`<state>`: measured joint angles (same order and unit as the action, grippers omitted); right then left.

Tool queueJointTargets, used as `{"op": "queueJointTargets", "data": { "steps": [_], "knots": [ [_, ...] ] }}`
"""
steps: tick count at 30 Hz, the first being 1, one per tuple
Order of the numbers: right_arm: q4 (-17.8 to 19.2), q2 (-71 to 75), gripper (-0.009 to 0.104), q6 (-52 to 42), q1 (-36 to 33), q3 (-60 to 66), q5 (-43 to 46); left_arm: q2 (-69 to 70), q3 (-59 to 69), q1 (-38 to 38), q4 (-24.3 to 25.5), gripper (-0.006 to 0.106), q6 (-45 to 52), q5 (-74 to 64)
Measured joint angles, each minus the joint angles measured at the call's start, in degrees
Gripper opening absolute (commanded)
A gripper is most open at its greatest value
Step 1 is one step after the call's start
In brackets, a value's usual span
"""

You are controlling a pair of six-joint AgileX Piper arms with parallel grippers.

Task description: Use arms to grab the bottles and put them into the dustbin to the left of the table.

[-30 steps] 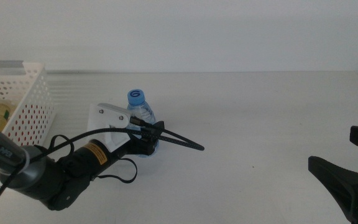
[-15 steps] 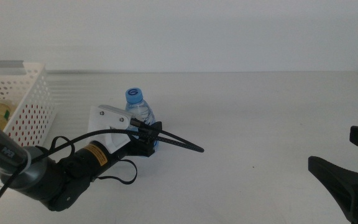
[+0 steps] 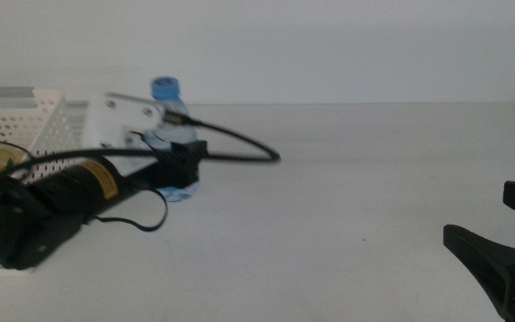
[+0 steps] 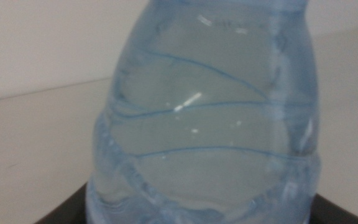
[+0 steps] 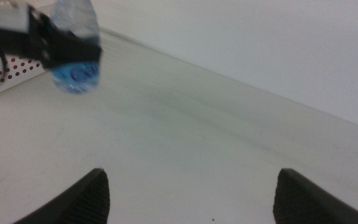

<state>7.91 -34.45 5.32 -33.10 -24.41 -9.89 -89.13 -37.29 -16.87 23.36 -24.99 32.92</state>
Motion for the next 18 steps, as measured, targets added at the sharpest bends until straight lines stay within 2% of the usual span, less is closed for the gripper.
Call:
{"op": "queueJointTargets", "data": {
  "steps": [8, 14, 18],
  "knots": [
    [0.0, 0.0, 0.075, 0.0, 0.0, 0.0, 0.0, 11.94, -5.96, 0.0, 2.34, -0.005, -10.35, -29.12],
    [0.0, 0.0, 0.075, 0.0, 0.0, 0.0, 0.0, 13.87, -13.71, 0.0, 2.23, -0.005, -11.28, -48.34],
    [0.0, 0.0, 0.075, 0.0, 0.0, 0.0, 0.0, 14.0, -17.7, 0.0, 1.7, -0.005, -9.2, -56.15]
  ]
}}
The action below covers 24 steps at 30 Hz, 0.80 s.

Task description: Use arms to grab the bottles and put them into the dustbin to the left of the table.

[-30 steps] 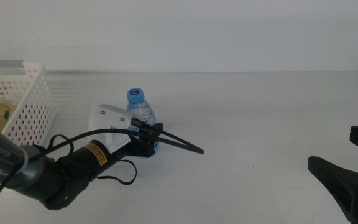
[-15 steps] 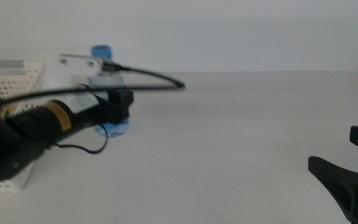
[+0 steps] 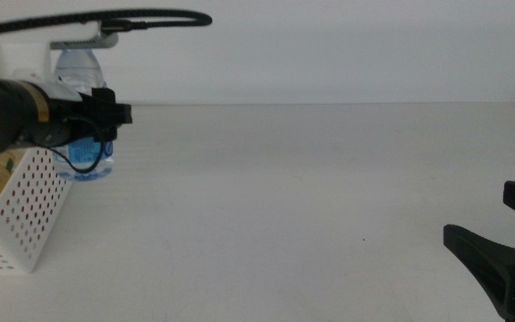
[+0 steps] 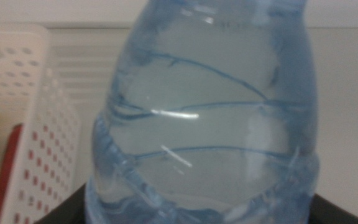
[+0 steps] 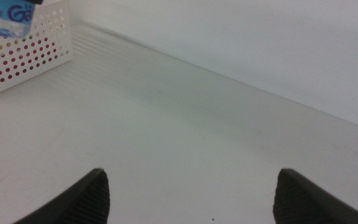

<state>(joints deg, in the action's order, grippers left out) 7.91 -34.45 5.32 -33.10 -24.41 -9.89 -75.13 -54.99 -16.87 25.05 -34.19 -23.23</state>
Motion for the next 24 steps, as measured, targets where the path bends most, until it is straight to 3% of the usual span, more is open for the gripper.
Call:
{"op": "queueJointTargets", "data": {
  "steps": [9, 12, 18, 24],
  "knots": [
    [0.0, 0.0, 0.075, 0.0, 0.0, 0.0, 0.0, 0.04, -2.02, 0.0, -1.27, -0.005, 3.74, -2.21],
    [0.0, 0.0, 0.075, 0.0, 0.0, 0.0, 0.0, -0.61, -4.7, 0.87, -8.2, -0.005, 12.06, -8.77],
    [0.0, 0.0, 0.075, 0.0, 0.0, 0.0, 0.0, -4.41, -14.63, 5.98, -27.21, -0.005, 40.89, -25.45],
    [0.0, 0.0, 0.075, 0.0, 0.0, 0.0, 0.0, -7.21, -21.64, 11.3, -29.74, -0.005, 44.28, -33.4]
  ]
}}
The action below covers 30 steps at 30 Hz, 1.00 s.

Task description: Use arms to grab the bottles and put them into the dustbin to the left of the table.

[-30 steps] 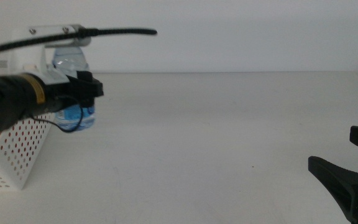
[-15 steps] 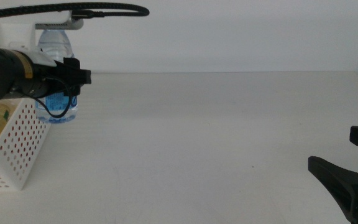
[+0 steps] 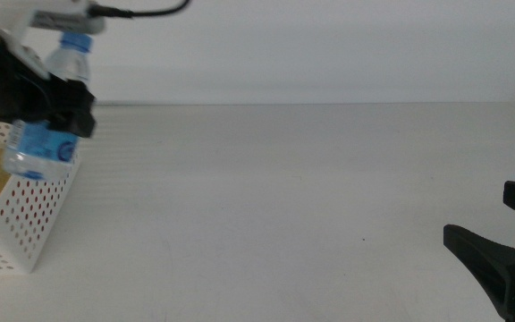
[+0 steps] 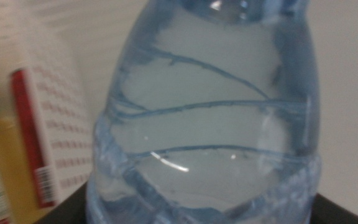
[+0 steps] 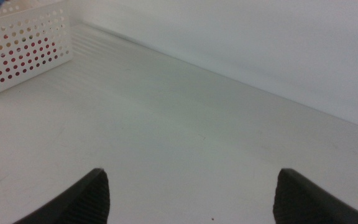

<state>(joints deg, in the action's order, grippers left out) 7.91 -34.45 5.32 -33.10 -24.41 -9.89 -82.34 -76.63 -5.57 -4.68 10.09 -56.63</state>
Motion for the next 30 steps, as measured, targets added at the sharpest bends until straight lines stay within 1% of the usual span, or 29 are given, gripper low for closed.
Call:
{"op": "queueJointTargets", "data": {
  "steps": [8, 16, 21, 30],
  "knots": [
    [0.0, 0.0, 0.075, 0.0, 0.0, 0.0, 0.0, -6.6, -9.16, 9.39, -0.41, -0.005, 0.6, -6.65],
    [0.0, 0.0, 0.075, 0.0, 0.0, 0.0, 0.0, -14.5, -15.62, 18.69, -0.51, -0.005, 4.18, -11.76],
    [0.0, 0.0, 0.075, 0.0, 0.0, 0.0, 0.0, -18.1, -17.28, 21.11, -1.02, -0.005, 4.35, -11.79],
    [0.0, 0.0, 0.075, 0.0, 0.0, 0.0, 0.0, -23.39, -17.51, 21.26, -1.34, -0.005, 3.28, -9.58]
  ]
}}
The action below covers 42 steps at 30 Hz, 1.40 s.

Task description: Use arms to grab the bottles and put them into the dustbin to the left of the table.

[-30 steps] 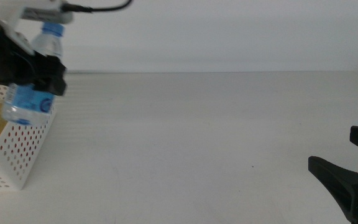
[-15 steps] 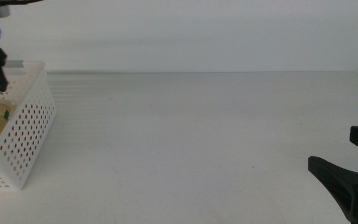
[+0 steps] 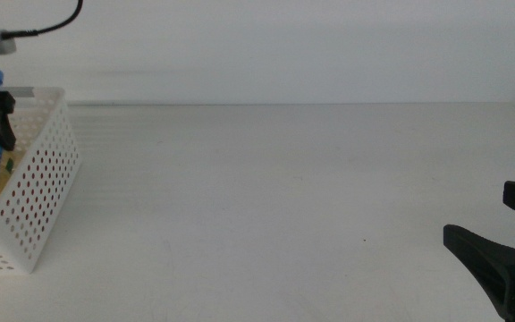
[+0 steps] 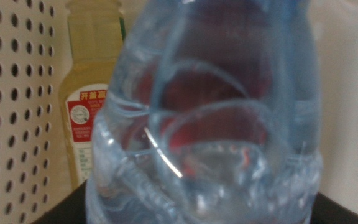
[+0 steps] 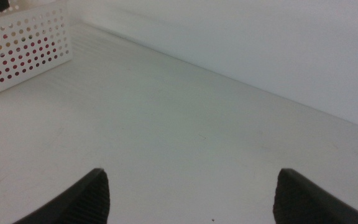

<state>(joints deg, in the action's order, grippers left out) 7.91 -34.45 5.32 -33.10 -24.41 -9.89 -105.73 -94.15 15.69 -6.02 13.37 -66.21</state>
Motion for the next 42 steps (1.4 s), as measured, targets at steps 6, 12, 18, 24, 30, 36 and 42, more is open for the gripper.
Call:
{"op": "queueJointTargets", "data": {
  "steps": [6, 12, 18, 24, 30, 36, 42],
  "knots": [
    [0.0, 0.0, 0.075, 0.0, 0.0, 0.0, 0.0, -3.69, 0.0, 0.0, 0.86, -0.005, -4.8, 0.15],
    [0.0, 0.0, 0.075, 0.0, 0.0, 0.0, 0.0, -5.86, -0.02, 0.0, 2.88, 0.003, -5.27, 0.08],
    [0.0, 0.0, 0.075, 0.0, 0.0, 0.0, 0.0, -7.09, -0.02, 0.0, 2.9, 0.035, -5.29, 0.07],
    [0.0, 0.0, 0.075, 0.0, 0.0, 0.0, 0.0, -7.15, -0.02, 0.0, 0.97, 0.084, -3.06, -0.2],
    [0.0, 0.0, 0.075, 0.0, 0.0, 0.0, 0.0, -7.04, -1.66, 0.0, 1.25, 0.09, -2.74, -3.35],
    [0.0, 0.0, 0.075, 0.0, 0.0, 0.0, 0.0, -5.5, -3.08, 0.01, -1.05, 0.09, -2.67, -3.85],
    [0.0, 0.0, 0.075, 0.0, 0.0, 0.0, 0.0, 0.95, -2.86, -2.82, -5.2, 0.09, -2.67, -4.05]
  ]
}}
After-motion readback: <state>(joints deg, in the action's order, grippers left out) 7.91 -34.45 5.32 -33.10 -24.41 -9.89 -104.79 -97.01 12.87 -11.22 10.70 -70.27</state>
